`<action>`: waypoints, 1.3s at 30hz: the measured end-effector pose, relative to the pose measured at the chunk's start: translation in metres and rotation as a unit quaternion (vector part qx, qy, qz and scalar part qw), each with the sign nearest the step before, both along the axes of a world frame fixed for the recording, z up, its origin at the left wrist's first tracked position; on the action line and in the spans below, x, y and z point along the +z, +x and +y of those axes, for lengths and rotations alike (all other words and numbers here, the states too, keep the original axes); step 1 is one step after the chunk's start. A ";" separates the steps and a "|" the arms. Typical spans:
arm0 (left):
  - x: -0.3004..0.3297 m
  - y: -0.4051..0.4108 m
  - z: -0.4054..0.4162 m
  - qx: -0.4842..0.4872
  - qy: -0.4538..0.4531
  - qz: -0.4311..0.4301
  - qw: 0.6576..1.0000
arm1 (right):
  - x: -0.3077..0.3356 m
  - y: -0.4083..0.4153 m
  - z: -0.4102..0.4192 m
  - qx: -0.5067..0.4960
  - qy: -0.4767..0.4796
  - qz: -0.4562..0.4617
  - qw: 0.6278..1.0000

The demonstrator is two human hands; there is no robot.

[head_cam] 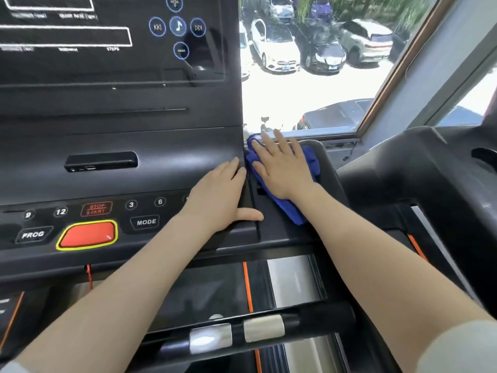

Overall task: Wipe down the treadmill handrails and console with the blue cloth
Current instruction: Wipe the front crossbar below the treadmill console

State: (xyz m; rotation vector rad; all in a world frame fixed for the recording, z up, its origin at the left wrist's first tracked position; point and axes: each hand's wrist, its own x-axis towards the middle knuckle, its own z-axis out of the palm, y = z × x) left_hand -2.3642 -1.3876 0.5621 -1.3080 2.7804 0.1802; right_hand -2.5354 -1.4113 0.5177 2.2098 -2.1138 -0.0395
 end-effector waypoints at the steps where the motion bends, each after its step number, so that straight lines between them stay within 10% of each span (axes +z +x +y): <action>1: -0.001 0.001 -0.001 0.003 0.005 0.002 1.000 | 0.000 -0.003 -0.009 -0.007 -0.003 -0.001 1.000; 8: -0.005 0.004 0.000 0.011 0.017 0.022 1.000 | 0.006 0.003 -0.013 -0.054 -0.096 -0.050 0.993; 25: -0.012 0.007 0.003 0.021 0.007 0.034 0.999 | 0.003 0.007 0.033 0.031 0.050 -0.048 0.997; 39: -0.009 0.007 0.004 0.030 0.028 0.025 0.999 | 0.000 -0.039 0.017 -0.161 -0.028 -0.028 0.986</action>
